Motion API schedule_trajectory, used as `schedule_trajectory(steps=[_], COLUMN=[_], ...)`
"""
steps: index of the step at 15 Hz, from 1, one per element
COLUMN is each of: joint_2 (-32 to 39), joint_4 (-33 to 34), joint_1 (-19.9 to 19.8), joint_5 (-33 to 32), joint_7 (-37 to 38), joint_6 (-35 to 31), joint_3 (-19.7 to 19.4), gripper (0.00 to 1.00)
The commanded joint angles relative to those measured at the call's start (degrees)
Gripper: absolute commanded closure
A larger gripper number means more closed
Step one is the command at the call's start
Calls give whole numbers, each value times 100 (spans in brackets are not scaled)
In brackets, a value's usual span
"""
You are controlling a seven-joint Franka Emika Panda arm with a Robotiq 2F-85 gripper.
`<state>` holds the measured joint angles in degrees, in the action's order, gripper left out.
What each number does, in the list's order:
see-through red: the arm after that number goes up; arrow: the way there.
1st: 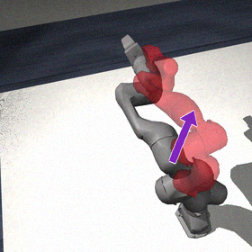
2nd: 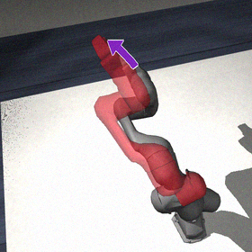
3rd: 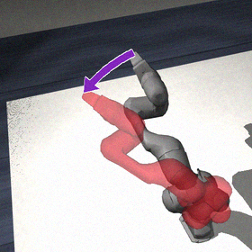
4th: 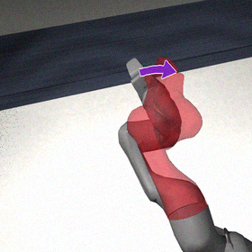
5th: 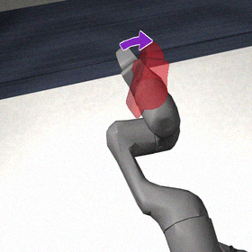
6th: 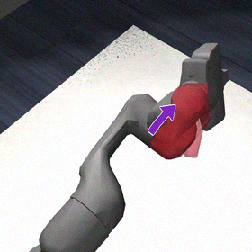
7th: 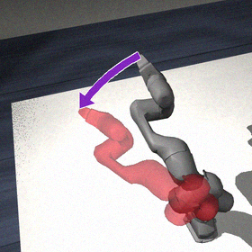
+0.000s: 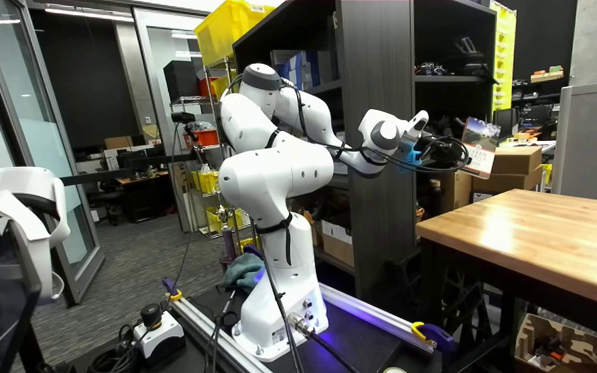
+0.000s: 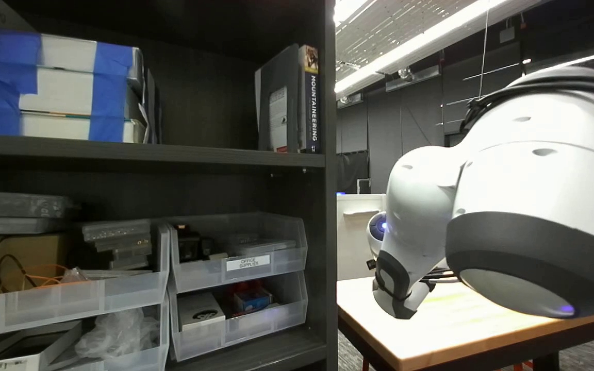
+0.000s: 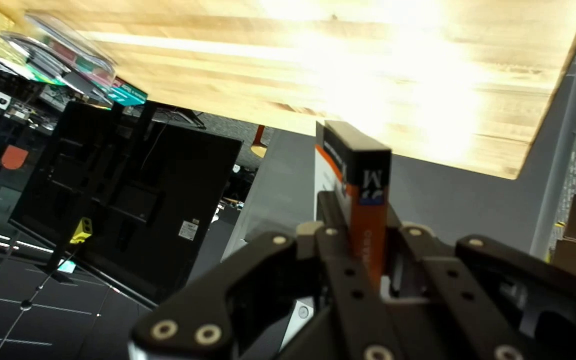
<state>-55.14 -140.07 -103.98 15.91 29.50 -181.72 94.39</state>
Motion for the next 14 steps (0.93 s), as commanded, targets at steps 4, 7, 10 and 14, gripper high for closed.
schedule_trajectory(steps=[4, 7, 10, 14], joint_2=[515, 710, 789, 682], joint_4=[246, 389, 442, 439], joint_1=[324, 444, 500, 499], joint_5=[352, 495, 468, 289], joint_7=[344, 762, 1049, 1078], joint_6=[1711, 2366, 2532, 2472], joint_3=[-146, -166, -173, -214], gripper=[96, 96, 96, 96])
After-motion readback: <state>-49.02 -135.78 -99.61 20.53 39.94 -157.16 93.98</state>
